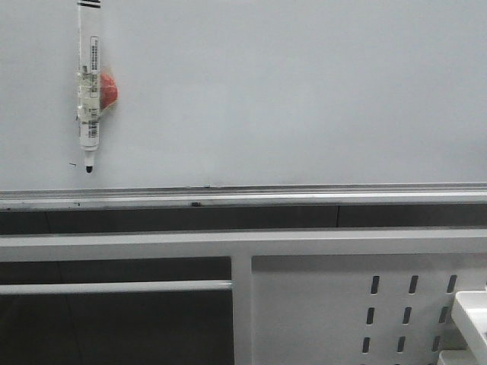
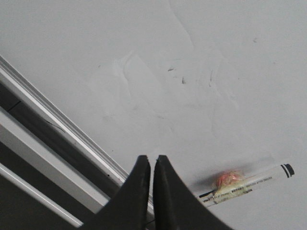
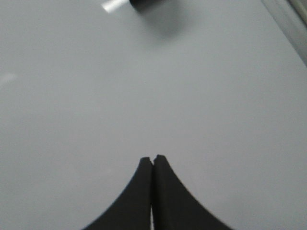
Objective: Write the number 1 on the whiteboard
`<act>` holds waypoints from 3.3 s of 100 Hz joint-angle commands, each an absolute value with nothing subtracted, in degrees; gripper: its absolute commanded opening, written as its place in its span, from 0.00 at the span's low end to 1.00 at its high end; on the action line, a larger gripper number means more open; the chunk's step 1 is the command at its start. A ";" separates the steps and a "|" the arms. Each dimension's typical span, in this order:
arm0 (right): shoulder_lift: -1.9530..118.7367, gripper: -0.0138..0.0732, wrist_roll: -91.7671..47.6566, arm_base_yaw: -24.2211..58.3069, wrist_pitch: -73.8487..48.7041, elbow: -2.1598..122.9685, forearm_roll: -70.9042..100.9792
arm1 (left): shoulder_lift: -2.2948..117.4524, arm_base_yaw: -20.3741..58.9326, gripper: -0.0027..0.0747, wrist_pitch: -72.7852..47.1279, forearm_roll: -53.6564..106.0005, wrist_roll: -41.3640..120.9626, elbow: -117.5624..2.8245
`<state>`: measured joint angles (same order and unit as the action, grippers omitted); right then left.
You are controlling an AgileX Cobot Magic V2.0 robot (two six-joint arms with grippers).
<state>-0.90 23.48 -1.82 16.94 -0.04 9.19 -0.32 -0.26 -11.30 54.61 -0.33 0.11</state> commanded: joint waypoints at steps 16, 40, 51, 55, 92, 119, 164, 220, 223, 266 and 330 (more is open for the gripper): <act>-1.21 0.08 24.61 -1.77 0.00 10.31 9.37 | -0.61 -0.36 0.01 -13.30 50.77 9.71 -7.27; 7.69 0.08 8.07 0.11 -19.91 22.90 6.45 | 14.35 0.25 0.03 -36.04 24.95 23.78 -26.30; 10.87 0.08 3.72 1.13 -22.50 25.68 6.56 | 17.26 3.76 0.07 -36.17 9.73 23.60 -28.84; 11.62 0.08 3.72 1.36 -22.26 25.83 6.56 | 17.92 5.49 0.07 -36.82 4.01 23.60 -28.72; 11.96 0.08 0.57 1.73 -22.26 25.83 6.56 | 25.88 20.99 0.07 -49.97 -27.10 8.78 -27.59; 11.96 0.09 0.57 1.73 -22.38 25.83 6.56 | 25.23 23.61 0.45 -17.23 -2.39 -6.53 -25.28; 15.37 0.65 -9.15 7.08 -24.90 25.93 8.40 | 29.13 29.65 0.55 -0.79 1.49 -6.31 -16.45; 26.29 0.65 -11.89 19.14 -16.79 26.98 12.58 | 52.41 34.53 0.54 24.10 0.59 -6.53 -16.47; 26.29 0.65 -11.89 19.14 -16.67 26.98 12.71 | 53.30 34.53 0.54 24.85 1.65 -6.53 -16.72; 26.29 0.65 -11.89 19.14 -16.67 26.98 12.95 | 65.39 34.53 0.54 24.14 4.48 -6.53 -23.57; 26.29 0.64 -11.89 19.14 -16.67 26.98 13.17 | 73.49 34.53 0.54 25.20 8.43 -6.53 -28.58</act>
<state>25.53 -11.28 18.94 -21.34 24.95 12.67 73.82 34.33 20.14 7.79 -5.95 -25.98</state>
